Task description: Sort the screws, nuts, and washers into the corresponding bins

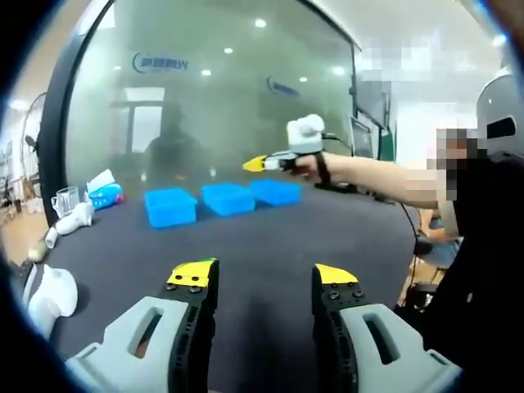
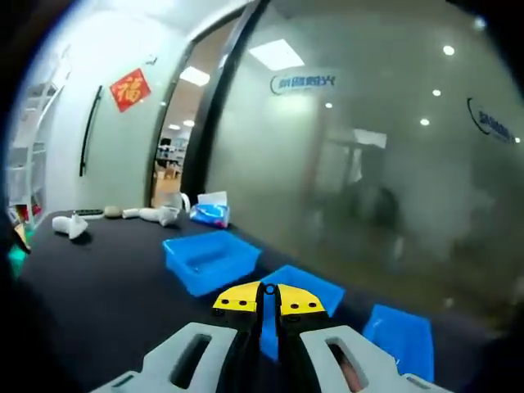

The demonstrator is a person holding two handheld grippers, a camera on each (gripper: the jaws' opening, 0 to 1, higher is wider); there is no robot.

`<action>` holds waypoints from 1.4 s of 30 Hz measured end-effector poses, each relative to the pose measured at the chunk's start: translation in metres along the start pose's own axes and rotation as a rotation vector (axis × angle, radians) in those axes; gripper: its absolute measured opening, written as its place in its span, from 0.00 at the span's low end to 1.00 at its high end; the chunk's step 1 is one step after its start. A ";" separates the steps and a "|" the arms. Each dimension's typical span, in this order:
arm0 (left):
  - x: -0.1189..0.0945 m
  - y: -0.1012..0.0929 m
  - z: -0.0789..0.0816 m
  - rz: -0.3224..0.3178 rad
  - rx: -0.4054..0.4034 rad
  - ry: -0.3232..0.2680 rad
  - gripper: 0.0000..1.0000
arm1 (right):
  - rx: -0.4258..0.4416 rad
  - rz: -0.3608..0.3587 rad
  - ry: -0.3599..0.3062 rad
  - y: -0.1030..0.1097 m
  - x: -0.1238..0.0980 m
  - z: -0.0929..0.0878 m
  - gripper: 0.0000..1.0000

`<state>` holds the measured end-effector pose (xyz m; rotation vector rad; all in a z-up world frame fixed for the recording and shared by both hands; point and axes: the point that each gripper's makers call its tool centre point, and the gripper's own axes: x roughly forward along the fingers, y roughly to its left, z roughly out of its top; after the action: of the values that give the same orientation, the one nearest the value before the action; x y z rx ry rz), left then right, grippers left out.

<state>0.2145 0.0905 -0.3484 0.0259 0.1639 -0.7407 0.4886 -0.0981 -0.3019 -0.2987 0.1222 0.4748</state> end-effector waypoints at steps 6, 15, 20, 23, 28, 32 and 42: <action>-0.001 -0.002 0.002 -0.005 -0.001 -0.010 0.44 | -0.018 -0.031 0.077 -0.007 0.026 -0.010 0.04; -0.001 -0.002 0.004 -0.002 0.000 -0.014 0.44 | -0.004 -0.041 0.125 -0.011 0.039 -0.025 0.04; -0.002 -0.004 0.005 -0.008 -0.002 -0.019 0.43 | 0.011 -0.045 0.140 -0.013 0.040 -0.032 0.04; -0.002 -0.004 0.006 -0.007 -0.004 -0.020 0.43 | 0.016 -0.034 0.129 -0.011 0.039 -0.032 0.12; -0.002 -0.004 0.005 -0.008 -0.003 -0.019 0.44 | -0.012 0.001 0.115 -0.001 0.032 -0.033 0.24; -0.002 -0.003 0.005 -0.006 -0.003 -0.019 0.44 | -0.012 0.028 0.100 0.007 0.018 -0.033 0.27; -0.004 0.002 0.008 0.012 0.008 -0.019 0.44 | -0.040 0.134 0.063 0.039 -0.045 -0.041 0.30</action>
<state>0.2136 0.0941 -0.3400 0.0268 0.1423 -0.7295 0.4284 -0.0972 -0.3420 -0.3463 0.1949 0.6018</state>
